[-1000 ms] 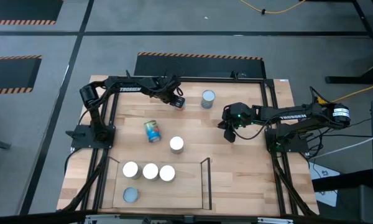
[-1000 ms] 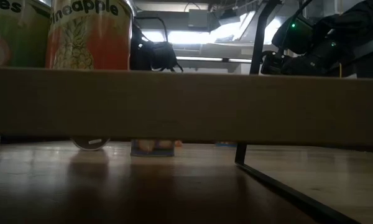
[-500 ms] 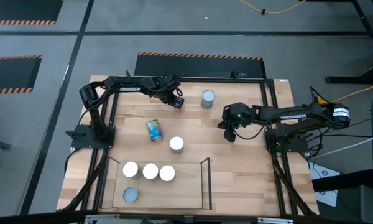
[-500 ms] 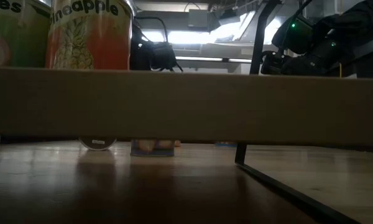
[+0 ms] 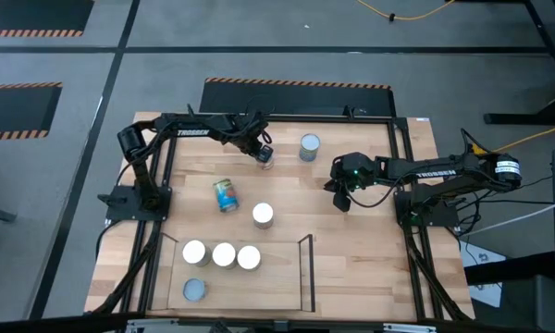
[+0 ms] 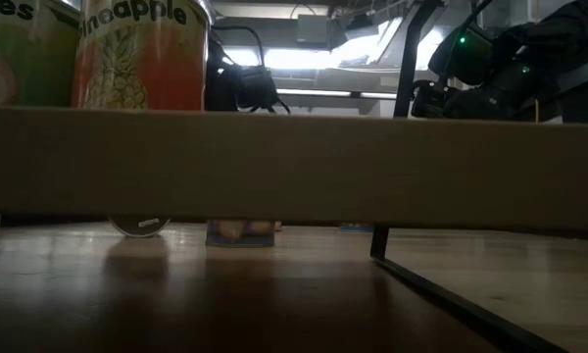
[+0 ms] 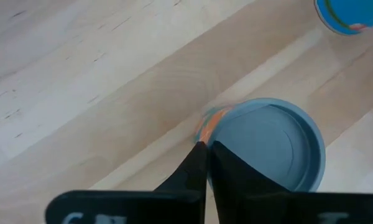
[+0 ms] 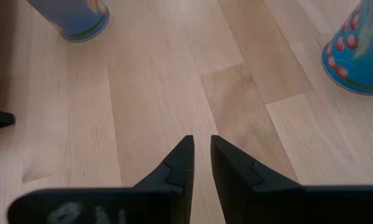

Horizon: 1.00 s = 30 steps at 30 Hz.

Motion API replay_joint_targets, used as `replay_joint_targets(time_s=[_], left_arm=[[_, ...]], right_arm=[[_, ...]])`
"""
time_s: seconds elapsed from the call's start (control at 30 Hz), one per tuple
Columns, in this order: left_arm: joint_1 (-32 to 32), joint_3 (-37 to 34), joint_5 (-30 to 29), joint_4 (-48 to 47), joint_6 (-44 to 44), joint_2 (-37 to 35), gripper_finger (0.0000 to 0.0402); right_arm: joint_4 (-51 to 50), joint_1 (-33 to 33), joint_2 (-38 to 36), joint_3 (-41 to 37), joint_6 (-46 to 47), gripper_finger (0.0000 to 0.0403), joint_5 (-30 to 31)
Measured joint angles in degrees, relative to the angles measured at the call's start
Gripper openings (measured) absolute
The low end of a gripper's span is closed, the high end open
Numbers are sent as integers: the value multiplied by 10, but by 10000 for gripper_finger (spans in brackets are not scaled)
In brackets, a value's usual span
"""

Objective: Pick and place cans onto a shelf
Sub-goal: Put the small canned orange on the shelf

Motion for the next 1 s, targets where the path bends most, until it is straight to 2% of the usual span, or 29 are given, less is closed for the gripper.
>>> replay_joint_targets(time_s=[0.3, 0.6, 0.8, 1.0], left_arm=[[0, 0, 4, 6, 37, -52, 2], [-12, 0, 52, 0, 39, -170, 1], [-60, 0, 47, -7, 32, -262, 1], [-146, 0, 8, -21, -34, -338, 1]], right_arm=[[0, 0, 0, 0, 0, 59, 0], [0, 0, 0, 0, 2, 59, 0], [0, 0, 0, 0, 2, 59, 0], [0, 0, 0, 0, 2, 59, 0]])
